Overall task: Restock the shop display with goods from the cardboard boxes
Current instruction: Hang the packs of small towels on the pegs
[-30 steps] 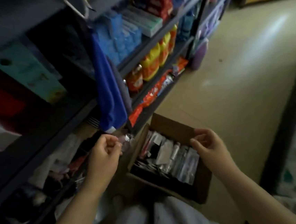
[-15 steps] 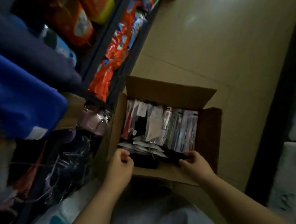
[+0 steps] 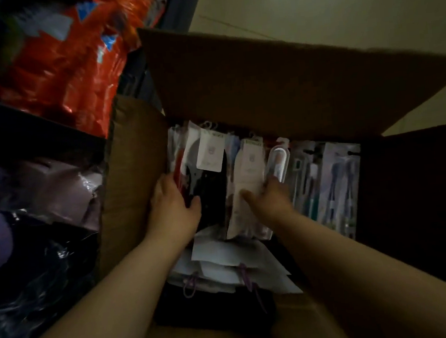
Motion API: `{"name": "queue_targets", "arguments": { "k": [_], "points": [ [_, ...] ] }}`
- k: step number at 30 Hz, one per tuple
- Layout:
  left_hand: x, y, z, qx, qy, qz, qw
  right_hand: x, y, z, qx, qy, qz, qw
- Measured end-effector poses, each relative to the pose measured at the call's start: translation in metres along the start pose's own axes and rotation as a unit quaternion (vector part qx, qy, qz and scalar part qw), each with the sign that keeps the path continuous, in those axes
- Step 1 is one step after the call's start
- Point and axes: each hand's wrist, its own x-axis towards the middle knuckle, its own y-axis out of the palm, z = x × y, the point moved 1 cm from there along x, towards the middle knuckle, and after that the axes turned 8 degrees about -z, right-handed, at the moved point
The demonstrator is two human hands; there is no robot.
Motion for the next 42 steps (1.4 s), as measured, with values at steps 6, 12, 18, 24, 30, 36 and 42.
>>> {"name": "queue_targets", "arguments": {
  "k": [6, 12, 18, 24, 30, 36, 42],
  "points": [
    [0.012, 0.016, 0.009, -0.022, -0.042, -0.017, 0.999, 0.013, 0.021, -0.013, -0.065, 0.018, -0.072, 0.995],
    [0.019, 0.016, 0.008, -0.018, -0.054, -0.002, 0.998, 0.014, 0.012, -0.016, -0.063, 0.065, -0.038, 0.995],
    [0.024, 0.009, 0.002, -0.047, -0.108, 0.022, 0.993, -0.014, -0.032, -0.013, 0.199, 0.044, -0.018, 0.979],
    [0.026, 0.013, 0.004, -0.096, -0.124, 0.082, 0.984, -0.023, -0.011, 0.002, 0.249, 0.028, 0.138, 0.958],
    [0.027, 0.019, 0.011, -0.144, -0.121, 0.094, 0.978, -0.008, 0.017, 0.008, 0.254, 0.021, 0.151, 0.955],
    [0.016, 0.022, 0.003, -0.313, -0.166, 0.102, 0.929, -0.01, 0.021, -0.005, 0.272, 0.026, 0.171, 0.947],
    [0.019, 0.02, -0.011, -0.311, -0.129, 0.141, 0.931, -0.025, 0.006, -0.001, 0.331, 0.042, 0.201, 0.921]
  ]
}}
